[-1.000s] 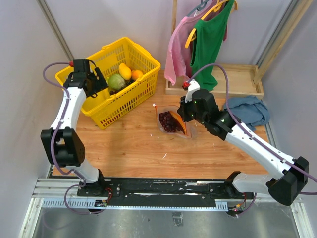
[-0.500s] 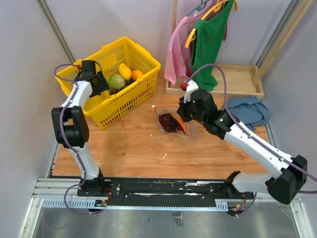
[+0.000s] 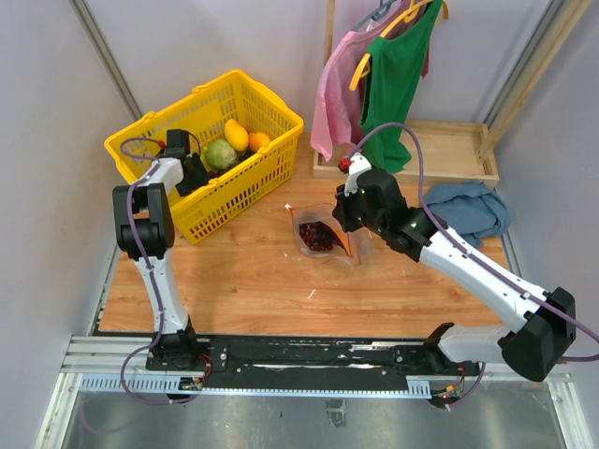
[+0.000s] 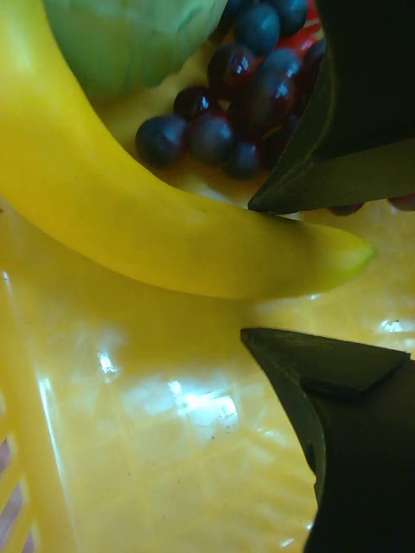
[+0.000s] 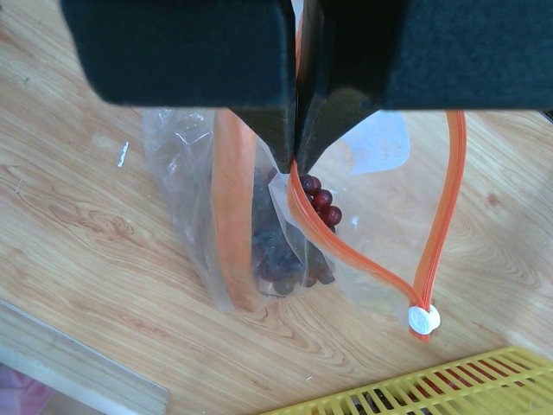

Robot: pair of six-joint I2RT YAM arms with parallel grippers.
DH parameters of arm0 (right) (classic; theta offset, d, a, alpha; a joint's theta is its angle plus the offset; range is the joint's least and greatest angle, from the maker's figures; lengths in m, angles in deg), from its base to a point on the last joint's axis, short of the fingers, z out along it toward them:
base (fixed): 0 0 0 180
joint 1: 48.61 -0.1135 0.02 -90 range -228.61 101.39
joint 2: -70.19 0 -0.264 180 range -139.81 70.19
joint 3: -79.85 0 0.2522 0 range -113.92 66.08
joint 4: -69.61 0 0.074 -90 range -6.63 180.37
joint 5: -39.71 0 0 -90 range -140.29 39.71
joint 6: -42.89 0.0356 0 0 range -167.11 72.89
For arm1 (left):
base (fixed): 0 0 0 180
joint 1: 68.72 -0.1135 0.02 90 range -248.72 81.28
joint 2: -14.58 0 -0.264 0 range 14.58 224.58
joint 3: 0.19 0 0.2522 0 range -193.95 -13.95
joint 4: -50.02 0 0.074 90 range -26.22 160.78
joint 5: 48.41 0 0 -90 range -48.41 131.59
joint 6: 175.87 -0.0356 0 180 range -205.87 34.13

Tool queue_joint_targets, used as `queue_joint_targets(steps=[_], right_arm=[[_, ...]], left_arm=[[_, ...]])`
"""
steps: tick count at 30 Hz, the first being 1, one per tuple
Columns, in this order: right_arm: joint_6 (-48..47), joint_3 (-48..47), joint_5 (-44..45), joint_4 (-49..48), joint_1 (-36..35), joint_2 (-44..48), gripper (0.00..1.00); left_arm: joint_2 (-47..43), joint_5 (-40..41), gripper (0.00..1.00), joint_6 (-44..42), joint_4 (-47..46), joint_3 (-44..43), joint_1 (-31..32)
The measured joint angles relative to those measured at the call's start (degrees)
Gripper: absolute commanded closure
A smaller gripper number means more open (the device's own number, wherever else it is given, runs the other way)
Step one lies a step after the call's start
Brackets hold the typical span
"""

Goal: Place the food in the zip-top bag and seal the zipper
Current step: Pick up the fake fruit from the bin.

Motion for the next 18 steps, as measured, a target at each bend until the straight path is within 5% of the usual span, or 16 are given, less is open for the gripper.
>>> queue_joint_targets(steps=[5,11,18], right_arm=[[0.0,0.0,-0.7,-0.2,0.1,-0.3,0.99],[0.0,0.1,-1.4,-0.4,0.2,-0.4,0.99],[0.0,0.1,-2.6,-0.5,0.2,-0.4,0.99]], left_arm=[[2.5,0.5,0.5,-0.2,-1.0,-1.7,-0.1],[3.4,0.8,0.76,-0.7,-1.7,-2.5,-0.1],[1.1,0.6,0.95,-0.6,0.5,-1.2,-0.1]])
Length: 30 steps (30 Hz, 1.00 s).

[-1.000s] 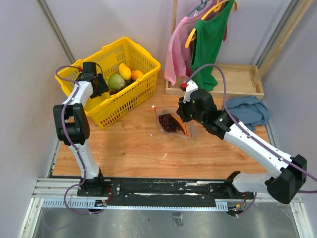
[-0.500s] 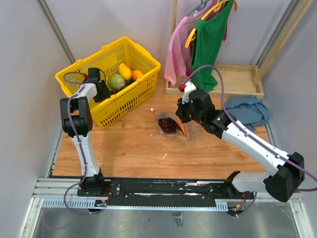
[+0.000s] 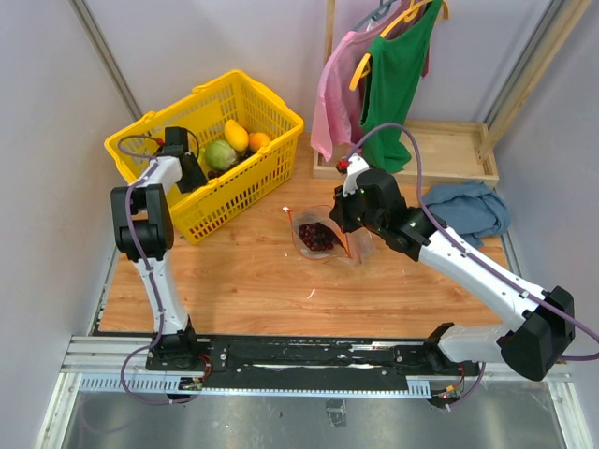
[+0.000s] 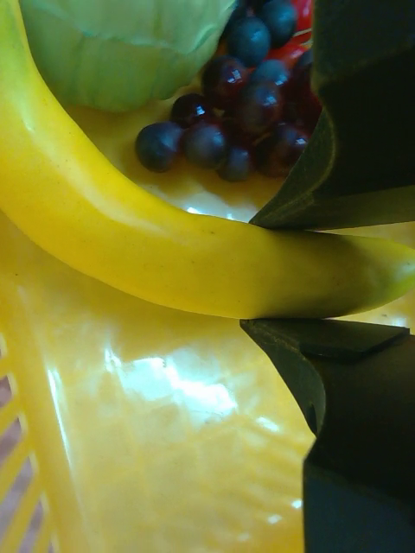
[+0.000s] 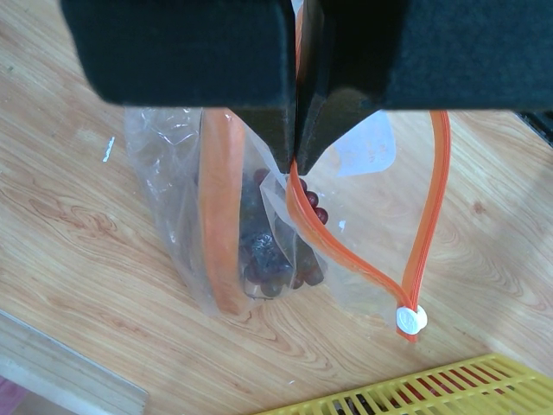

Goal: Place the food in the zip-top bag and seal the zipper
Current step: Pick up the fake fruit from the bin, then place the fake fruit in the zipper food storage bag.

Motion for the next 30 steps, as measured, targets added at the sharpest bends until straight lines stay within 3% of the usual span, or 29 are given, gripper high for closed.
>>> queue_joint_targets(steps=[3,19,30], right_arm=[[0.0,0.0,0.0,0.0,0.0,0.0,0.99],[0.0,0.0,-0.2,0.1,0.0,0.0,0.99],[0.0,0.0,0.0,0.5,0.0,-0.3,0.99]], left_arm=[[-3.5,-0.1,0.99,0.0,2.2,0.9,0.0],[-27.7,-3.0,1.0,0.3,8.3,6.0,1.7],[-48.4,-3.9,1.0,-3.4,6.3,14.5,17.0]])
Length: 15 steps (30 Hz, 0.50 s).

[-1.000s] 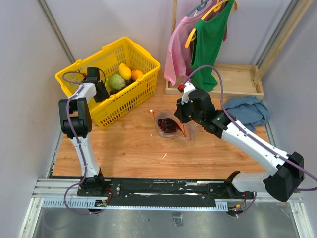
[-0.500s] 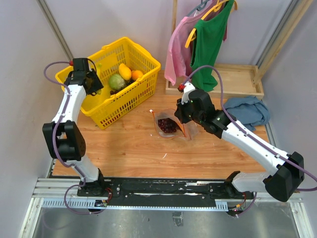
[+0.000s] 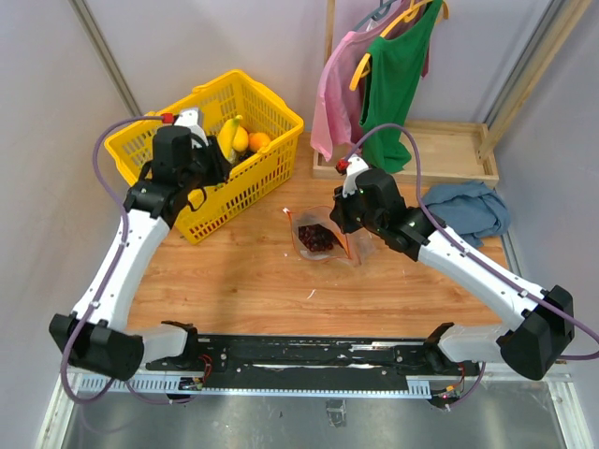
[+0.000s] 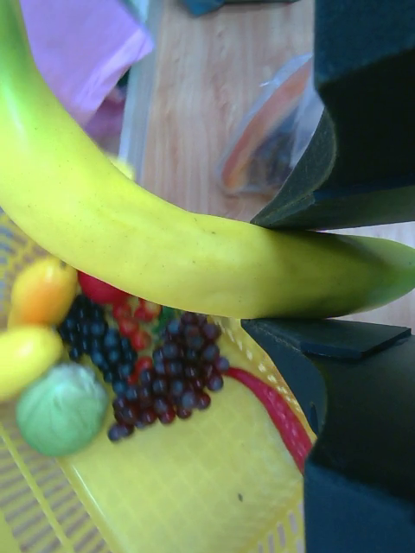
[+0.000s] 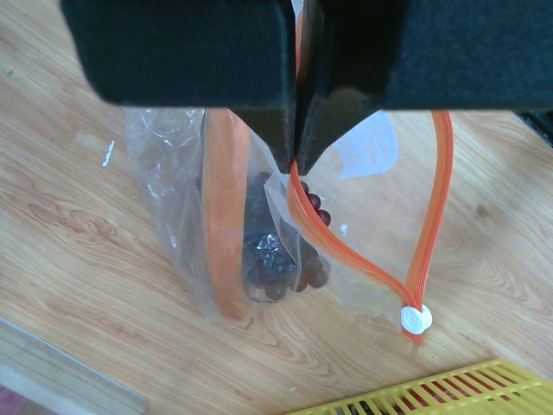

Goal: Place the food in the zip-top bag and seal the zipper
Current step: Place the fake fruit in the zipper food storage bag.

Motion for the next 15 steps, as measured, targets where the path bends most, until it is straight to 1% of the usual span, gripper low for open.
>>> queue_joint_targets(steps=[3,7,11,15], right_arm=[[0.0,0.0,0.0,0.0,0.0,0.0,0.99],[0.0,0.0,0.0,0.0,0.0,0.0,0.99],[0.0,0.0,0.0,0.0,0.0,0.1,0.99],[0.0,0.0,0.0,0.1,0.0,0.2,0.99]], left_arm=[[-4.7,-0.9,1.0,-2.3,-3.3,3.5,5.1],[-8.6,-1.9,1.0,-7.5,-7.1,8.8,14.6],[-9.1,-1.8,1.0,-13.9,-8.8,12.4,23.4],[-8.2,0.0,1.0,-19.4,-8.6,13.8,29.6]])
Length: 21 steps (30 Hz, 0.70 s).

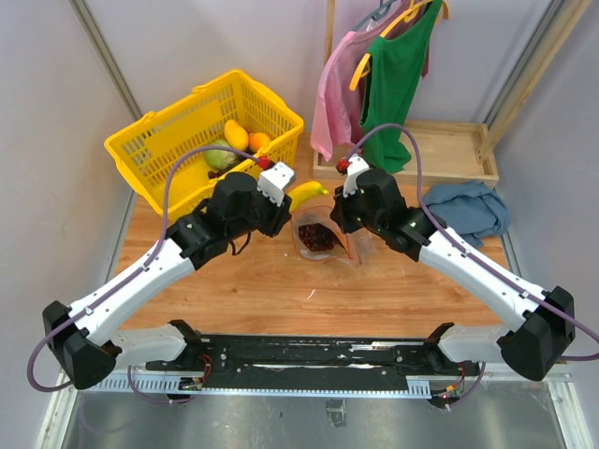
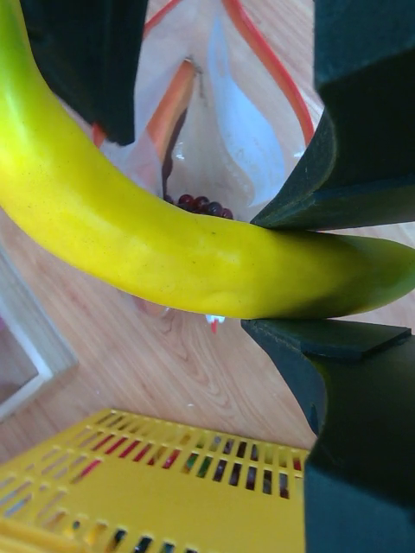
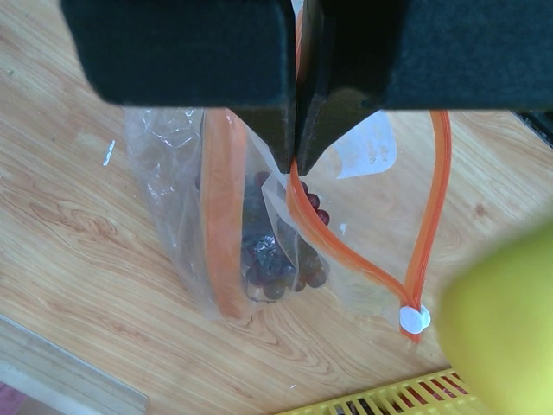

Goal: Place the food in the zip-top bag and seal the zipper
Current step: Place the fake fruit in the zipper food storage bag.

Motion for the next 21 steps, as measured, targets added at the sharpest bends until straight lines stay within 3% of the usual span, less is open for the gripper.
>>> queue_joint_targets(steps=[9,21], right_arm=[[0.0,0.0,0.2,0.2,0.0,0.3,0.99],[0.0,0.0,0.2,0.3,0.3,0.3,0.99]], left_arm=[[6.9,6.8,1.0,-8.3,5.4,-0.2,9.6],[10.3,15.2,0.96,-17.7,11.7,-1.7,14.6]])
